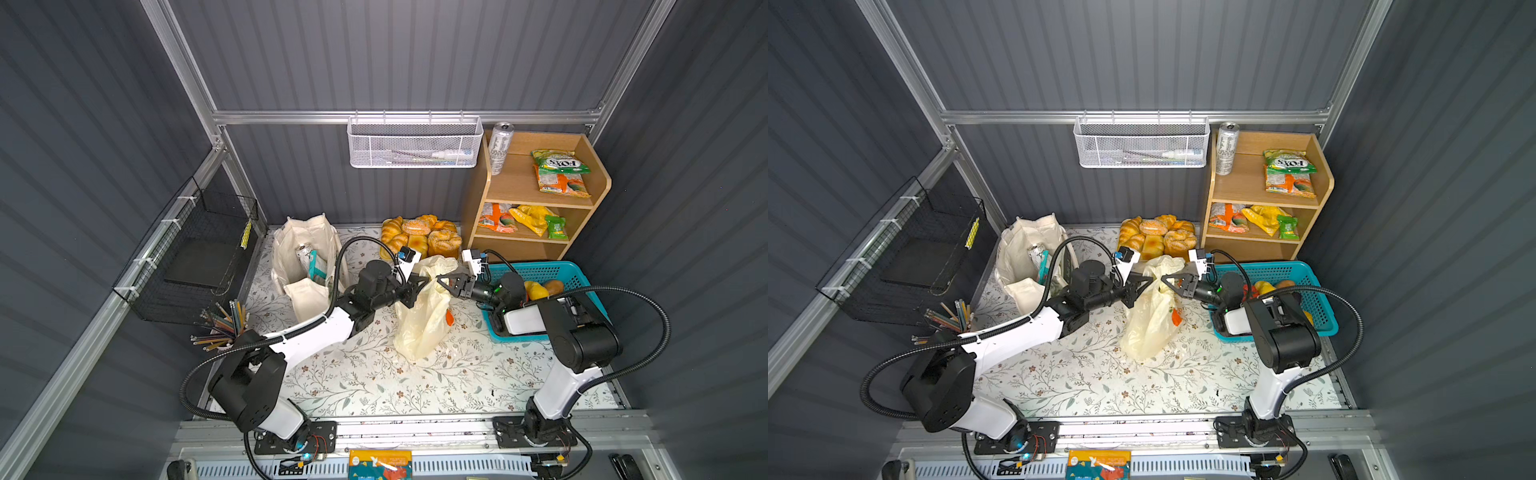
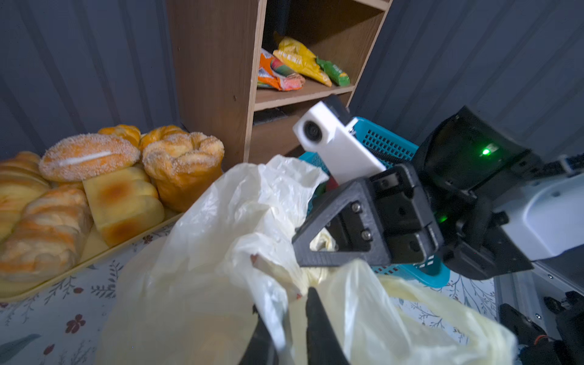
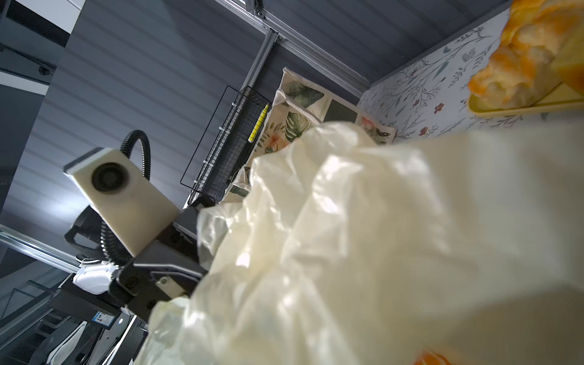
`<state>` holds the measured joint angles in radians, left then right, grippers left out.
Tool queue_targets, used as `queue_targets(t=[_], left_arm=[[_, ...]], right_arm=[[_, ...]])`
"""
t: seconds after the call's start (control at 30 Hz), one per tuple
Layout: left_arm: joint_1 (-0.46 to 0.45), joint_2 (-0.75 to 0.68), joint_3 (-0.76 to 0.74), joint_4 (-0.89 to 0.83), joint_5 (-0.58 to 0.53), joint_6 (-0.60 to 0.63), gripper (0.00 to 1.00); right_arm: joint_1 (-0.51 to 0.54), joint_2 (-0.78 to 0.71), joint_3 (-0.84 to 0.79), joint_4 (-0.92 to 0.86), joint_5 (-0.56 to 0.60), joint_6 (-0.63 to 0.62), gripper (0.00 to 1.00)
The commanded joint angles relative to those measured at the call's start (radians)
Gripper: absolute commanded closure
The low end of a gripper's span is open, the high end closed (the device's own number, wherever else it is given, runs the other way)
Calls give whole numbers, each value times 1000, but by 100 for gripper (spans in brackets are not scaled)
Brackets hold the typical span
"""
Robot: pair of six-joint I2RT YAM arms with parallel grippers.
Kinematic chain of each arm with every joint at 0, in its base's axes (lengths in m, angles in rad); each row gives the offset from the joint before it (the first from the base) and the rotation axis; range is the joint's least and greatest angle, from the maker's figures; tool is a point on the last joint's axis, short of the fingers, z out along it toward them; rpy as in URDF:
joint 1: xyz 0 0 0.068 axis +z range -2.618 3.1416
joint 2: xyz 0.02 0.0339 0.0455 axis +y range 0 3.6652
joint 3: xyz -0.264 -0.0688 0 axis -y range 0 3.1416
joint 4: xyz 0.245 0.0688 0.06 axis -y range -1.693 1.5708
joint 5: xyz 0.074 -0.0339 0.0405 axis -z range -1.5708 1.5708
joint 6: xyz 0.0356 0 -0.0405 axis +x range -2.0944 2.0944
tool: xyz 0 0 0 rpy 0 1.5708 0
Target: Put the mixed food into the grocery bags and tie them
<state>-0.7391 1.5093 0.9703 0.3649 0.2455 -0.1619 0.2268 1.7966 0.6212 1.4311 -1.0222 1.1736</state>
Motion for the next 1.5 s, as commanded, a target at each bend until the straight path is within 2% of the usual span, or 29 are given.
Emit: queue_targets(t=[0.0,0.1,0.17,0.27,0.33,0.43,0.53,0.7,0.87,0.97,1.13,1.37,1.47], left_arm=[[-5,14,24,-10,8,6,82],[-5,18,20,5,-1,-11,82],[-5,-8,19,-31,-56,13,82],[-5,-75,9,-114,-221,73,80],[-3,-113,10,-182,-357,105,72],[-1,-158,-7,-195,-415,148,70],[-1,-168,17,-174,-336,151,69],[-7,-67,149,-133,-41,64,70],[-72,34,194,-111,133,38,70],[-98,50,139,-127,183,23,71],[-116,57,-14,-115,178,-2,72],[-121,150,-48,-57,180,-13,72],[-121,131,-49,-29,176,-14,72]], right_arm=[[-4,14,-6,38,4,-6,100],[-3,12,-4,34,8,-7,100],[-4,10,-9,35,11,-7,100],[-4,3,-21,43,17,-7,100],[-4,3,-25,46,21,-7,100],[-5,0,-26,48,21,-8,100],[-4,-1,-25,48,20,-7,100],[-3,3,-28,48,24,-7,100],[-3,0,-23,49,32,-8,100],[-3,-3,-23,47,37,-7,100],[-3,-9,-25,48,33,-8,100],[-1,-11,-27,48,27,-6,100],[-3,-6,-31,47,27,-7,100]])
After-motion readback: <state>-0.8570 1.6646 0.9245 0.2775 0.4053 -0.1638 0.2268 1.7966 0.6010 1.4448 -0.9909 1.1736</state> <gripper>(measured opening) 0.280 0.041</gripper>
